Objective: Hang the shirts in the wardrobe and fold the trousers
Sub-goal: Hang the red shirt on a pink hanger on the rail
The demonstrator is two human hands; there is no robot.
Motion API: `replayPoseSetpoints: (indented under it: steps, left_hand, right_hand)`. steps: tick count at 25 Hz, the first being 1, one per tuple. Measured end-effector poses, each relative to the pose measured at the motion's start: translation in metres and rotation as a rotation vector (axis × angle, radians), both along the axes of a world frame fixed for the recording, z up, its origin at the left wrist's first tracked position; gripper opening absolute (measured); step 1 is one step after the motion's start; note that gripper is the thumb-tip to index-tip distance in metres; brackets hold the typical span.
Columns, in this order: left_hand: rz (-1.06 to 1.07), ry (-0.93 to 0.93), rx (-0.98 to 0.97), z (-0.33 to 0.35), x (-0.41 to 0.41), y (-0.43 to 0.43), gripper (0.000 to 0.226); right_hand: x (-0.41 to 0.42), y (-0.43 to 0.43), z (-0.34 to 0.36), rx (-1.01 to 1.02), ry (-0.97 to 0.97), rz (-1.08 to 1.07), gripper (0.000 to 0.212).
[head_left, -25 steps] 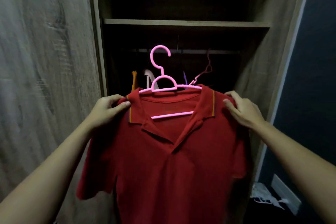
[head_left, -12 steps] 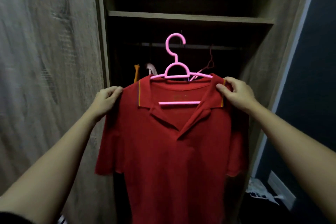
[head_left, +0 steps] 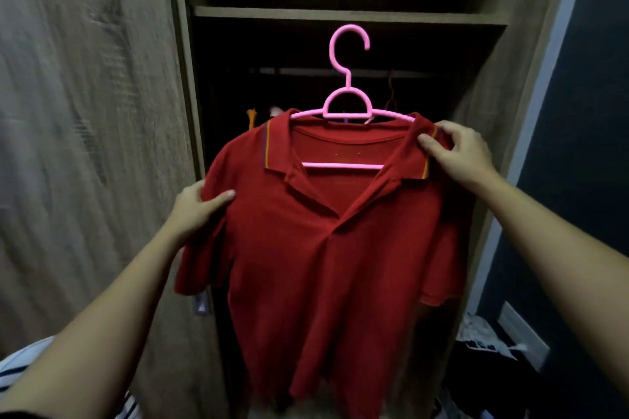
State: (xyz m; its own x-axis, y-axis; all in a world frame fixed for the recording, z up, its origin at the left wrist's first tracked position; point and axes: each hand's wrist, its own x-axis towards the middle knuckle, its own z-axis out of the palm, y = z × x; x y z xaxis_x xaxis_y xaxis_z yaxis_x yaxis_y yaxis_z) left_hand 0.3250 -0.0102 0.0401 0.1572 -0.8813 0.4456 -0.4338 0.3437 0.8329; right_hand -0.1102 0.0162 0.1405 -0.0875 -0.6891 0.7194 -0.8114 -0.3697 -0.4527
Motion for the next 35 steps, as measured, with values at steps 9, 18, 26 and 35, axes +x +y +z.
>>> replayPoseSetpoints:
  steps: [9,18,26,35]
  left_hand:
    - [0.206,-0.136,0.092,-0.046,0.030,0.008,0.024]
    - [0.682,-0.018,0.012,-0.016,0.028,0.018,0.055]
    - [-0.353,-0.500,0.022,0.106,-0.027,0.053,0.053]
    - [0.200,-0.728,-0.087,0.078,-0.083,0.106,0.035]
  right_hand:
    - [-0.012,0.009,0.003,0.021,-0.026,-0.002,0.024]
    - [-0.010,0.007,0.000,0.062,-0.059,0.029,0.045]
    - [0.025,-0.006,-0.003,0.159,-0.051,0.262,0.015]
    - [0.174,0.035,-0.013,0.433,-0.540,0.489,0.017]
